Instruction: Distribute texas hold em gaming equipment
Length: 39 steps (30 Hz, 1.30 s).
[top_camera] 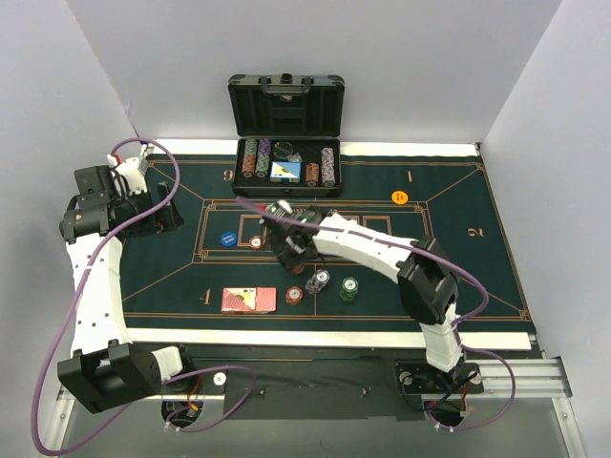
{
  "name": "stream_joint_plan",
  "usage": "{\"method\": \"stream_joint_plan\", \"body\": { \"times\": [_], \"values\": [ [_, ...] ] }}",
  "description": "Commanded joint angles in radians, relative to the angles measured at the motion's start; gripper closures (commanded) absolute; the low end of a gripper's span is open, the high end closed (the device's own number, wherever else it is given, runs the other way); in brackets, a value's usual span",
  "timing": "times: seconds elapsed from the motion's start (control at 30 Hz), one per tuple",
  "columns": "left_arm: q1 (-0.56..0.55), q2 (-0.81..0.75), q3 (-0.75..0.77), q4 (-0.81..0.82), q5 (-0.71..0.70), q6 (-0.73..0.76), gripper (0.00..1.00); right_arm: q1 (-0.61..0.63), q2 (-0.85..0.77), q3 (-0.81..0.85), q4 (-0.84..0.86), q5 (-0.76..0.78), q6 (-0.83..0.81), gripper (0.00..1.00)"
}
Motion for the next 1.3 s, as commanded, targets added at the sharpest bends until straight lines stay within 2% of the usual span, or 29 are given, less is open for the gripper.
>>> {"method": "stream_joint_plan", "body": {
  "times": [0.0,0.3,0.57,0.87,1.17,1.27],
  "values": [
    [0.010,-0.017,0.011,0.028,0.004,0.011,0.04,-0.165,-0.112,0.068,-0.080,0.055,-0.004,0.69],
    [0.008,-0.001,0.019,0.030,0.014,0.011,0.04,-0.579,-0.153,0.031,-0.074,0.049,0.113,0.70],
    [0.008,0.012,0.026,0.033,0.027,0.014,0.04,-0.828,-0.037,0.044,-0.044,0.101,0.202,0.71],
    [0.010,0.026,0.037,0.033,0.032,0.017,0.04,-0.943,0.139,0.134,-0.039,0.142,0.236,0.72],
    [0.010,0.034,0.042,0.033,0.026,0.012,0.04,-0.968,0.253,0.209,-0.030,0.161,0.243,0.71],
    [0.010,0.032,0.043,0.030,0.023,0.015,0.04,-0.979,0.279,0.229,-0.017,0.121,0.254,0.70]
  ]
}}
